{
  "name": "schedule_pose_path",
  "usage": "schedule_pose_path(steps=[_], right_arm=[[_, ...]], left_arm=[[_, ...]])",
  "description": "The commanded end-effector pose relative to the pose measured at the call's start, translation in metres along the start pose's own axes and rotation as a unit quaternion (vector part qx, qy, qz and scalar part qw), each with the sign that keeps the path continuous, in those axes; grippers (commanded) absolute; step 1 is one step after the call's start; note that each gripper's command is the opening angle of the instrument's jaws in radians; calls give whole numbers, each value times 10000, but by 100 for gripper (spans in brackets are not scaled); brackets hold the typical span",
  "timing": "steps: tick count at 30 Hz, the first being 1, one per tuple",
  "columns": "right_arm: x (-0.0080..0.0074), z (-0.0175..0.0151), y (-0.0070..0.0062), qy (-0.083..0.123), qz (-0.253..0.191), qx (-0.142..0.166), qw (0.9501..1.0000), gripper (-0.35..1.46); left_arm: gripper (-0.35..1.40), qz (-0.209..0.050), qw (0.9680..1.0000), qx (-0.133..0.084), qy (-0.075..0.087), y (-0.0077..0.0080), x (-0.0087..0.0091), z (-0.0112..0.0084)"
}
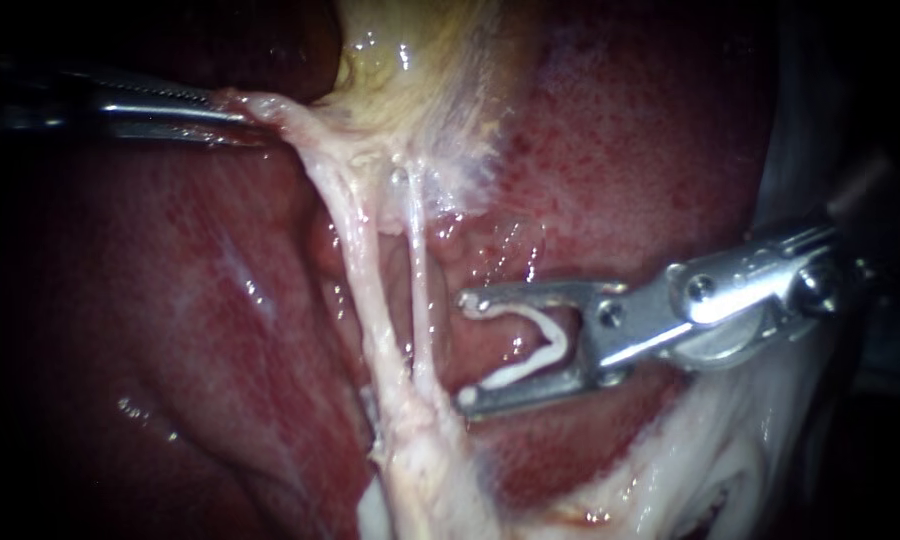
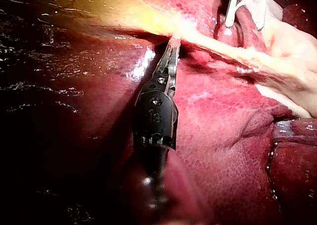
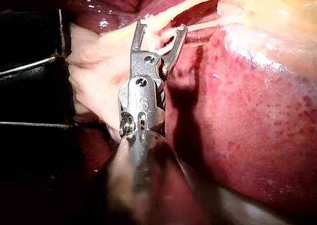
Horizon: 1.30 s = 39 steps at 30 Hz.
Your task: Clipping first clip left tube
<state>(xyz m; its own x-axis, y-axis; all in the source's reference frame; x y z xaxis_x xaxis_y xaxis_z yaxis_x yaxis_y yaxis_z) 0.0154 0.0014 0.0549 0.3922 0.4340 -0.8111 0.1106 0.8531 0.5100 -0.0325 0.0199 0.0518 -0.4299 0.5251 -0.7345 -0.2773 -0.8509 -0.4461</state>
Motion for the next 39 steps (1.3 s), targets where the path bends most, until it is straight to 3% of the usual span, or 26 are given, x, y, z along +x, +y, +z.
schedule_pose_path(steps=[1,5,17,23,29,39], right_arm=[[-2,4,1,53,60,30,10000,50],[-8,16,6,166,182,80,9997,50],[-45,38,18,123,510,293,9982,50],[-54,54,18,109,565,400,9975,50],[-55,69,18,239,608,597,9961,50],[-36,91,10,560,691,934,9917,49]], left_arm=[[-35,0,10000,0,0,0,0,0],[-35,0,10000,2,0,0,0,0],[-35,2,10000,5,0,0,-1,1],[-35,3,10000,5,0,0,-1,1],[-35,3,10000,5,0,0,-1,2],[-35,1,10000,13,-1,0,0,4]])
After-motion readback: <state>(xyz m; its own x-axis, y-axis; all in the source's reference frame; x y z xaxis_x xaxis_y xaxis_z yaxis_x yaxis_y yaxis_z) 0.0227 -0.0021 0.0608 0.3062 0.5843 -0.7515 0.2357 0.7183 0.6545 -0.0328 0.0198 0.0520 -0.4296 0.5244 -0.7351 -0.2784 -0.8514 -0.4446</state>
